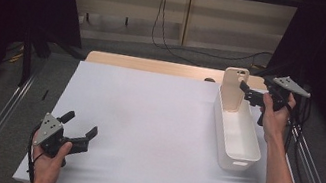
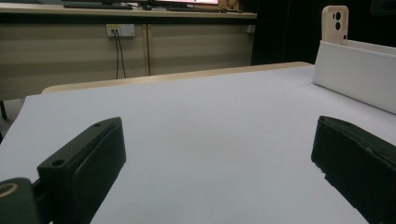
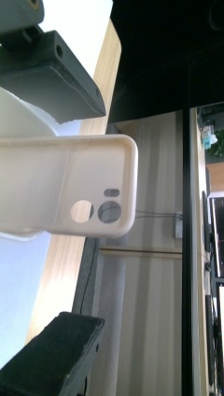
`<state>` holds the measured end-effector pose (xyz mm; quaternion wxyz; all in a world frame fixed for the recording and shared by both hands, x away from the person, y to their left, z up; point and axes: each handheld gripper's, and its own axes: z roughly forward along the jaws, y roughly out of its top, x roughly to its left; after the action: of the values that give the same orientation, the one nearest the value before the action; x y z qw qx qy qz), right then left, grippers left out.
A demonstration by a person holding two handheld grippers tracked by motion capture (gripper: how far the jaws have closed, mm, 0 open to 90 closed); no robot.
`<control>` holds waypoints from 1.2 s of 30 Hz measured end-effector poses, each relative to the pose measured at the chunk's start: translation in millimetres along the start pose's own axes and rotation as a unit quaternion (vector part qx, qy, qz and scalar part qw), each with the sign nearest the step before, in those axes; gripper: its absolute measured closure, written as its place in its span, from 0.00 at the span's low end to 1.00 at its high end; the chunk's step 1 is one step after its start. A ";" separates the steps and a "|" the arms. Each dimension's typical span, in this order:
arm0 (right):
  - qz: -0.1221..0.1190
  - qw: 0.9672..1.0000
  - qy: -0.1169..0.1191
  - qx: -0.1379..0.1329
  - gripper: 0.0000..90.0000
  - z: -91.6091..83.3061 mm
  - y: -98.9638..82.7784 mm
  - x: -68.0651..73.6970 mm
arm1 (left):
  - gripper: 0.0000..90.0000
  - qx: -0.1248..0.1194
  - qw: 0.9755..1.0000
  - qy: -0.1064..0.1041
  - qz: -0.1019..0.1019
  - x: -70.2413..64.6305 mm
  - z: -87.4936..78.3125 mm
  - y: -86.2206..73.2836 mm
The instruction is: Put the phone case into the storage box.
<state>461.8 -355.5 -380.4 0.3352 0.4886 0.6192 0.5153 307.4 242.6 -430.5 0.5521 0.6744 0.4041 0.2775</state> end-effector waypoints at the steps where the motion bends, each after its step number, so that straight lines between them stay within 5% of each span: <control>1: -0.003 1.000 -0.001 0.000 0.01 -1.9 0.3 0.4 | 0.03 -0.003 1.000 0.002 -0.002 -0.7 0.2 0.1; 11: -0.027 1.000 -0.005 -0.008 0.01 -21.2 -0.6 10.3 | 0.03 -0.009 1.000 0.007 -0.003 -0.8 -2.8 0.5; 36: -0.035 0.999 0.017 -0.021 0.01 -75.4 -8.6 32.5 | 0.03 -0.015 1.000 0.002 -0.004 0.5 -4.0 1.9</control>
<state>380.6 -348.0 -367.4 0.3526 0.4505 0.6304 0.5247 304.8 245.1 -427.8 0.5624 0.6638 0.4041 0.2824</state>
